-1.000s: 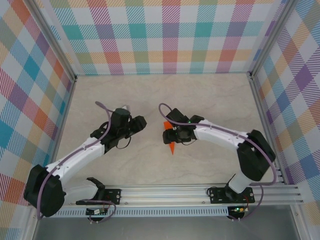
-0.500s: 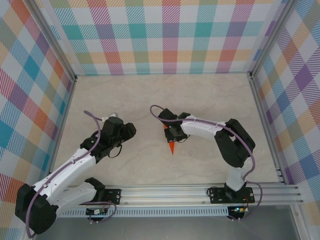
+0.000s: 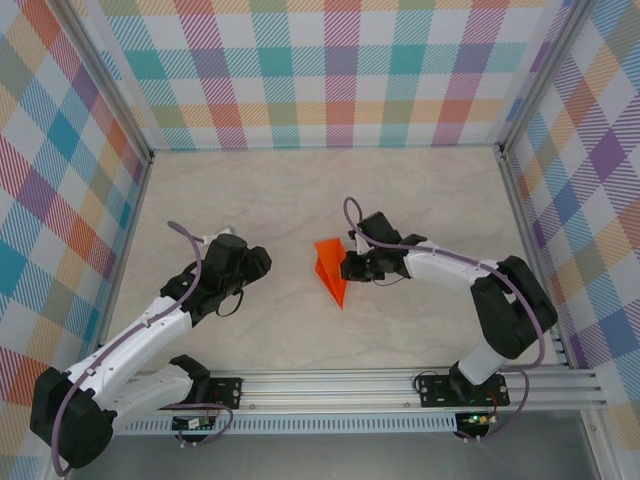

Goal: Fold a paper plane with a square sheet of paper (fold left side to right side)
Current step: Move the paper plane to the center of the table, then pick up the paper plane at the center of the table.

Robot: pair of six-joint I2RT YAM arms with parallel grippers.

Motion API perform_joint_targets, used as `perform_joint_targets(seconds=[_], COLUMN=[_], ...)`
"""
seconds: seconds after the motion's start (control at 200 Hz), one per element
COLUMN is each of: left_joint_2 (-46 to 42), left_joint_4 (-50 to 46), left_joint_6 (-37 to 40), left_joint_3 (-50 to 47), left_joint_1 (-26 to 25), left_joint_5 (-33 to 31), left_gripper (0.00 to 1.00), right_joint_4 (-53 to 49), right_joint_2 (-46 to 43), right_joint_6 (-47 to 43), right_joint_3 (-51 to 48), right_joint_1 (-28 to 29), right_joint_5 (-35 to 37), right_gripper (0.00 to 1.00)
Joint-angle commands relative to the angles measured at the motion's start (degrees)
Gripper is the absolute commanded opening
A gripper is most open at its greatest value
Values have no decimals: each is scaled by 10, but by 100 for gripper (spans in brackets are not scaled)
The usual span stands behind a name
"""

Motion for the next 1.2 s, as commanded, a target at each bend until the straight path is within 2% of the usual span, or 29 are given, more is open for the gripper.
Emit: perform_joint_targets(seconds=[0.0, 0.05, 0.125, 0.255, 0.385, 0.485, 0.565, 0.685, 0.815, 1.195], left_joint_2=[-7, -8, -9, -6, -3, -1, -2, -3, -3, 20], left_joint_4=[-15, -15, -15, -14, -11, -6, 2, 10, 9, 2], left_joint_6=[8, 9, 9, 10, 12, 14, 16, 20, 22, 33], left_joint_3=[4, 5, 7, 9, 7, 6, 1, -4, -6, 5], left_joint_1=[3, 3, 3, 3, 3, 3, 3, 3, 3, 3], left_joint_5=[-8, -7, -6, -6, -6, -5, -2, 2, 4, 6], left_gripper=[58, 58, 58, 59, 60, 61, 67, 87, 99, 100], right_joint_4=[51, 30, -19, -102, -175, -197, -193, -198, -203, -196], right_joint_2=[15, 9, -11, -57, -105, -136, -142, -106, -56, 25], right_joint_6=[6, -3, -18, -30, -27, -16, -5, -1, -5, -3], right_joint_3=[-25, -25, -16, -2, 11, 17, 18, 44, 75, 106], right_joint_1=[-23, -27, -28, -28, -21, 5, 34, 74, 86, 98], right_joint_5=[-57, -38, 6, 78, 125, 141, 137, 152, 166, 168], right_gripper=[10, 13, 23, 34, 39, 42, 44, 47, 47, 41])
